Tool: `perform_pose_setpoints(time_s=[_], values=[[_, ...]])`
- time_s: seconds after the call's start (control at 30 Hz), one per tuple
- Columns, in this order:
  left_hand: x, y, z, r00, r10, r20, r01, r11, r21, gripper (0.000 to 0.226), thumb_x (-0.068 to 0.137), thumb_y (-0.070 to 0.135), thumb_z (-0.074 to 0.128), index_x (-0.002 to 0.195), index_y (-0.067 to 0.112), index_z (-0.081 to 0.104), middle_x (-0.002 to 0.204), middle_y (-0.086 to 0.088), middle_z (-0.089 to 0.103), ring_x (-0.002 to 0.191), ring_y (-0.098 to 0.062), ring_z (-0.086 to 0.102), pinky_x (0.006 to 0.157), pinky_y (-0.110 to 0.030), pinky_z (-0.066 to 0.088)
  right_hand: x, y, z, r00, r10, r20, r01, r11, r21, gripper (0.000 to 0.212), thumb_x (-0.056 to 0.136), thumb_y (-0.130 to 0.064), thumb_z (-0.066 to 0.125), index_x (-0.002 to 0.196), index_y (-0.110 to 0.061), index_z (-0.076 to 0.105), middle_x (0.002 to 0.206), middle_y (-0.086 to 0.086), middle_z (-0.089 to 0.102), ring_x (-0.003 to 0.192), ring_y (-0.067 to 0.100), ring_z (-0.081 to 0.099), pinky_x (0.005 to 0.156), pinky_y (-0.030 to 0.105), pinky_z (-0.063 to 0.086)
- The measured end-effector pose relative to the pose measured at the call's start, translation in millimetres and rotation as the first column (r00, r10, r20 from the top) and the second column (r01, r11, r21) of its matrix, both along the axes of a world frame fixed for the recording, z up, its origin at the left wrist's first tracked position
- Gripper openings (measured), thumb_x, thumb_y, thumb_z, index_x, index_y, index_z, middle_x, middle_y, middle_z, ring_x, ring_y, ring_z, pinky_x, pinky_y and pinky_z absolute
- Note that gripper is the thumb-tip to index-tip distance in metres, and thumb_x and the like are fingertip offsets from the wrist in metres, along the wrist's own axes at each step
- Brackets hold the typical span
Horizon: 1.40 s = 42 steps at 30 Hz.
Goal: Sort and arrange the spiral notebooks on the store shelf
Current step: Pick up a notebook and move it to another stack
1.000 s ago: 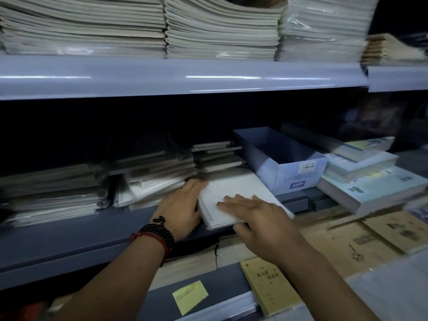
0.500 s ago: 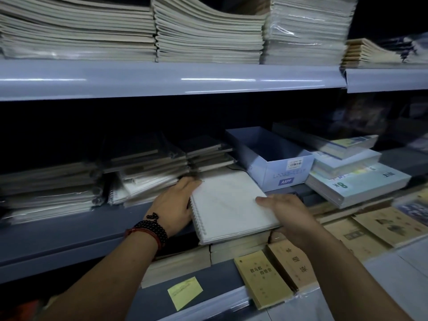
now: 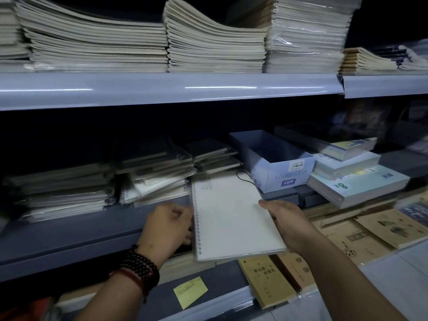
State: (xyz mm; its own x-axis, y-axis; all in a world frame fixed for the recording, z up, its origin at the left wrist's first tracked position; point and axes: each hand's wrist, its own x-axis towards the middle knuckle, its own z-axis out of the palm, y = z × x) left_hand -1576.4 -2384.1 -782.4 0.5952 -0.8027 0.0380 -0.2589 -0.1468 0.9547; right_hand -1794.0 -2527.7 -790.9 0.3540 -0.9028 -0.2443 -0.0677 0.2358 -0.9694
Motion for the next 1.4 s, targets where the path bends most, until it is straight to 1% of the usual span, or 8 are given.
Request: perform_pose_setpoints(time_s=[0.1,0.27,0.67,0.8,0.97,1.1,1.3,1.4], values=[[-2,-6,-5,0.983,-0.003,-0.186,-0.001,1.000,-0.022,0.017,0.095,0.022,0.070,0.103,0.008,0.068,0.087,-0.005,0.078,0.078,-0.023,0.075,0.066,-0.032,0.062,8,2,3,0.997,-0.066,-0.034,0.065,0.997,-0.040,0.020,0.090,-0.017,0.072,0.102,-0.001,0.068,0.098,0.016,0.076,0.094,0.037,0.072,0.090,0.053,0.057],[2,-12,-17,0.953,0.027,-0.300,-0.025,1.000,0.008,0.022,0.089,0.020,0.077,0.106,0.008,0.071,0.100,-0.008,0.077,0.095,-0.025,0.074,0.094,-0.048,0.057,6,16,3,0.994,-0.111,-0.022,0.110,0.993,-0.046,0.022,0.090,-0.012,0.071,0.103,0.005,0.067,0.095,0.018,0.076,0.093,0.039,0.072,0.085,0.050,0.059],[-16,28,1,0.939,-0.066,-0.336,0.055,0.998,-0.041,0.018,0.091,0.018,0.074,0.107,0.009,0.070,0.101,-0.006,0.078,0.100,-0.028,0.073,0.093,-0.057,0.056,-17,59,24,0.980,-0.157,0.120,0.170,0.980,-0.102,0.019,0.089,-0.009,0.068,0.102,0.004,0.066,0.097,0.019,0.075,0.082,0.032,0.069,0.077,0.043,0.056],[-20,42,12,0.933,-0.090,-0.349,0.063,0.994,-0.086,0.016,0.094,0.015,0.070,0.108,0.007,0.071,0.099,-0.005,0.079,0.098,-0.026,0.074,0.096,-0.054,0.055,-14,67,34,0.972,-0.178,0.154,0.203,0.965,-0.164,0.015,0.087,-0.011,0.069,0.096,0.002,0.066,0.097,0.017,0.075,0.085,0.032,0.068,0.089,0.050,0.054],[-26,51,19,0.922,-0.135,-0.364,0.104,0.989,-0.104,0.018,0.094,0.012,0.069,0.110,0.003,0.069,0.098,-0.008,0.079,0.095,-0.029,0.074,0.090,-0.054,0.058,-20,65,42,0.978,-0.162,0.135,0.190,0.953,-0.234,0.009,0.086,-0.010,0.068,0.091,-0.003,0.070,0.095,0.017,0.075,0.083,0.031,0.069,0.081,0.043,0.053],[-31,52,25,0.934,-0.160,-0.321,0.110,0.979,-0.170,0.019,0.095,0.013,0.068,0.114,0.010,0.068,0.102,-0.006,0.078,0.100,-0.029,0.073,0.092,-0.059,0.055,-23,63,43,0.970,-0.181,0.161,0.219,0.937,-0.270,0.007,0.086,-0.012,0.067,0.089,-0.012,0.073,0.096,0.011,0.075,0.095,0.036,0.069,0.092,0.051,0.052],[-26,51,33,0.947,-0.138,-0.291,0.060,0.964,-0.260,0.021,0.096,0.011,0.066,0.115,0.018,0.071,0.100,0.000,0.078,0.095,-0.017,0.075,0.090,-0.036,0.057,-8,73,47,0.958,-0.176,0.226,0.247,0.907,-0.342,0.019,0.092,-0.019,0.068,0.110,-0.021,0.067,0.098,-0.001,0.074,0.090,0.020,0.068,0.075,0.036,0.052],[-20,52,34,0.943,-0.158,-0.292,0.074,0.958,-0.278,0.023,0.096,0.011,0.066,0.115,0.022,0.072,0.102,0.000,0.078,0.097,-0.017,0.074,0.089,-0.033,0.056,-4,75,48,0.965,-0.141,0.223,0.218,0.900,-0.377,0.013,0.093,-0.020,0.068,0.105,-0.023,0.065,0.090,-0.004,0.076,0.079,0.014,0.071,0.070,0.033,0.052]])
